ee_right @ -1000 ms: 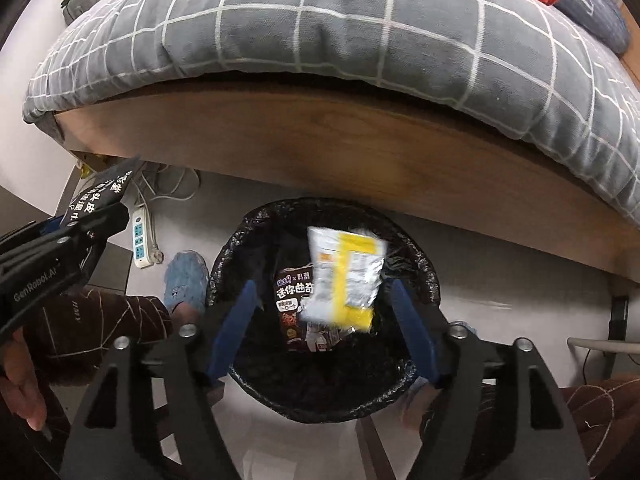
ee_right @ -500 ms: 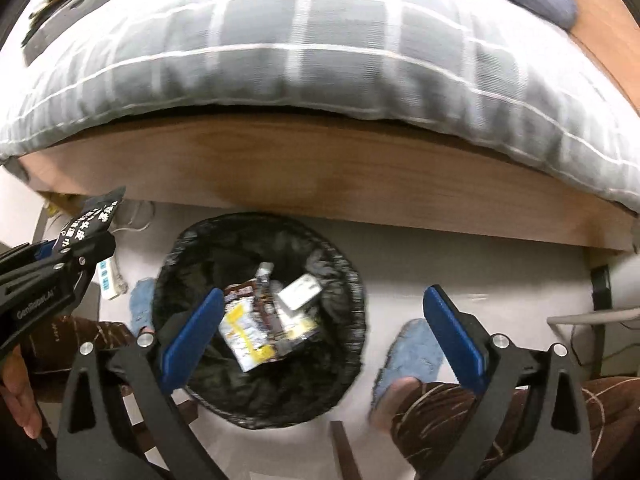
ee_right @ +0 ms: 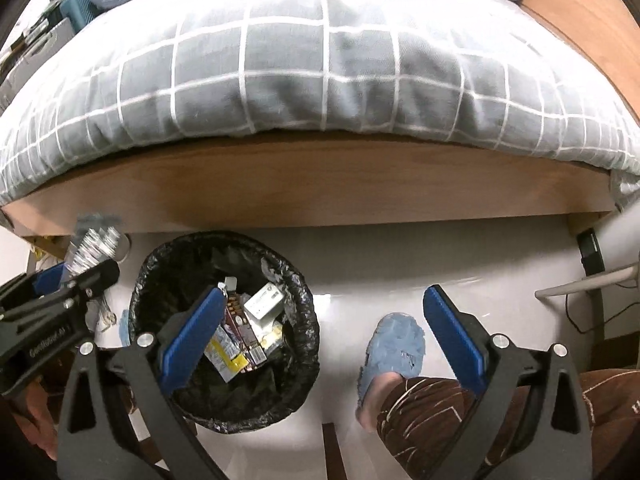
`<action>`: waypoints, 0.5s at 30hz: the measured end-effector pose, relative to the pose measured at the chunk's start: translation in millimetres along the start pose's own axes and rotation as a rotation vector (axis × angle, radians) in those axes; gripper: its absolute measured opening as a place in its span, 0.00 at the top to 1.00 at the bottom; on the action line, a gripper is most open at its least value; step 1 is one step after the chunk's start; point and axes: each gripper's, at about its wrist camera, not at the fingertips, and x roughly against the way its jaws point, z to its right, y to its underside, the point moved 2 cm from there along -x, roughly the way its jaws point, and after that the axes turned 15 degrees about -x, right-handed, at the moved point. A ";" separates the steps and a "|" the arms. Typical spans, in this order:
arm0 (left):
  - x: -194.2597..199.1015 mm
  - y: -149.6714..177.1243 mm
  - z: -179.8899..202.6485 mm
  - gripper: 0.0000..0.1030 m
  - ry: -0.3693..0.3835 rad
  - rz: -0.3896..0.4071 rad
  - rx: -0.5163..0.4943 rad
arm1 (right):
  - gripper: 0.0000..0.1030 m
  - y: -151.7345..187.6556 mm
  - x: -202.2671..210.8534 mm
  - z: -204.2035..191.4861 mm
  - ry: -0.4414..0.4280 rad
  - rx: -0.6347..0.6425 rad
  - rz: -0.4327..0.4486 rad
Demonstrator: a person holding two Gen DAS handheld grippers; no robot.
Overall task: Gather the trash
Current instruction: 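Open the right tool to drop the wrapper while the left tool drops the packet, then move both open tools back over the bed toward the clear and red bags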
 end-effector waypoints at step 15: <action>68.0 -38.2 1.3 0.06 -0.033 0.145 0.009 | 0.07 -42.6 64.3 -2.5 -0.002 0.009 0.177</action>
